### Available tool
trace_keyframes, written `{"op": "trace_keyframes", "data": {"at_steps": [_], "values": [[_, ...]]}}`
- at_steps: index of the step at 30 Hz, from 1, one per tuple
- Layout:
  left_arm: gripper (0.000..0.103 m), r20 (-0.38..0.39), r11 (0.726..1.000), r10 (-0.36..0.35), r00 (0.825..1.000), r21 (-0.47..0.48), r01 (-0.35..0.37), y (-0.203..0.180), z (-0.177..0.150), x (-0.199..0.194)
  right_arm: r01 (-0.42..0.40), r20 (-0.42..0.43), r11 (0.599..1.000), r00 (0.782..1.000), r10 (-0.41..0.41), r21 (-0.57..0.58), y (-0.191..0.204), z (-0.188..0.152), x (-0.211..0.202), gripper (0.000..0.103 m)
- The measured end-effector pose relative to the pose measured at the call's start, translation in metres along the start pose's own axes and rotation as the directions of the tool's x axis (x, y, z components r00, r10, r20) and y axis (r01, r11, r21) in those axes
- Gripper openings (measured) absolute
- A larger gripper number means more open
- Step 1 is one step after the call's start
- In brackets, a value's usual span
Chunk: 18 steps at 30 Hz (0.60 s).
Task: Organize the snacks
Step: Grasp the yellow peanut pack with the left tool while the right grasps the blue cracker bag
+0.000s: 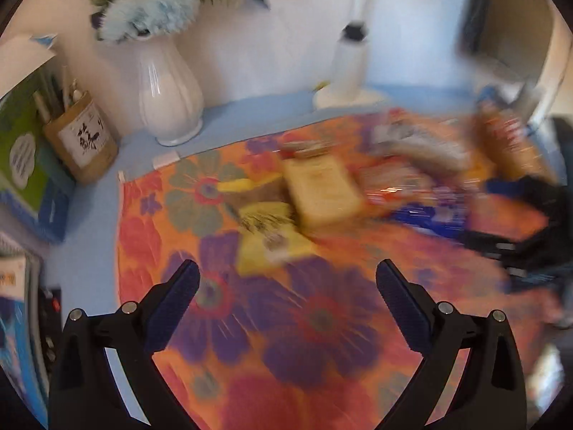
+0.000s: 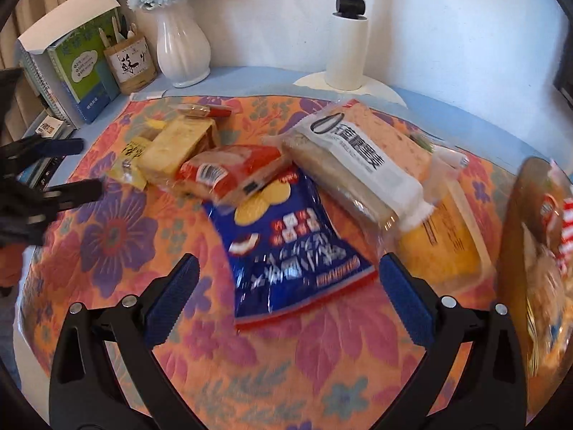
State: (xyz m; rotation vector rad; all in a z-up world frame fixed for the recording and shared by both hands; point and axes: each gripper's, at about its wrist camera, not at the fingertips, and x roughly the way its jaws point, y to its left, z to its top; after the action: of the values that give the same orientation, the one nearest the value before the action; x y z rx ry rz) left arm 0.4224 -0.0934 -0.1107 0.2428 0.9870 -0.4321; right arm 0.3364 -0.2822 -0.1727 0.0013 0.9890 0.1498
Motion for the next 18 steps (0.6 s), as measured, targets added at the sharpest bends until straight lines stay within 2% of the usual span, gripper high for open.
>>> {"op": "trace_keyframes", "data": {"at_steps": [2, 5, 7, 10, 12, 14, 16, 18], "values": [[0.097, -0.04, 1.0, 0.005, 0.999, -0.021, -0.005, 0.009, 0.007, 0.028, -0.016, -0.008, 1.0, 1.0, 0.016, -0.008, 0.0, 0.004, 0.007, 0.1], [0.096, -0.057, 0.999, 0.037, 0.998, -0.023, -0.038, 0.019, 0.009, 0.049, -0.019, -0.02, 0.999, 1.0, 0.018, -0.038, 0.003, 0.008, 0.019, 0.1], [0.097, -0.058, 0.999, 0.024, 0.998, -0.02, -0.025, 0.027, 0.009, 0.052, -0.012, -0.03, 0.998, 1.0, 0.01, -0.06, 0.005, 0.006, 0.026, 0.1], [0.097, -0.035, 0.997, 0.052, 0.998, -0.051, -0.054, 0.046, 0.01, 0.046, -0.007, -0.021, 0.996, 1.0, 0.006, -0.084, 0.01, 0.006, 0.031, 0.1], [0.096, -0.029, 0.997, 0.005, 1.0, -0.08, -0.008, 0.057, 0.013, 0.046, -0.009, -0.019, 0.995, 1.0, 0.007, -0.095, 0.011, 0.007, 0.035, 0.1], [0.097, -0.025, 0.997, -0.031, 0.999, -0.07, 0.029, 0.057, 0.018, 0.046, -0.016, -0.017, 0.995, 1.0, 0.015, -0.097, 0.011, 0.009, 0.038, 0.1], [0.096, -0.049, 0.998, -0.054, 0.997, -0.044, 0.052, 0.046, 0.027, 0.055, -0.031, -0.02, 0.996, 0.999, 0.03, -0.087, 0.009, 0.01, 0.042, 0.099], [0.093, -0.071, 0.999, -0.039, 0.997, -0.041, 0.036, 0.037, 0.034, 0.068, -0.04, -0.014, 0.995, 0.999, 0.039, -0.086, 0.008, 0.009, 0.043, 0.093]]}}
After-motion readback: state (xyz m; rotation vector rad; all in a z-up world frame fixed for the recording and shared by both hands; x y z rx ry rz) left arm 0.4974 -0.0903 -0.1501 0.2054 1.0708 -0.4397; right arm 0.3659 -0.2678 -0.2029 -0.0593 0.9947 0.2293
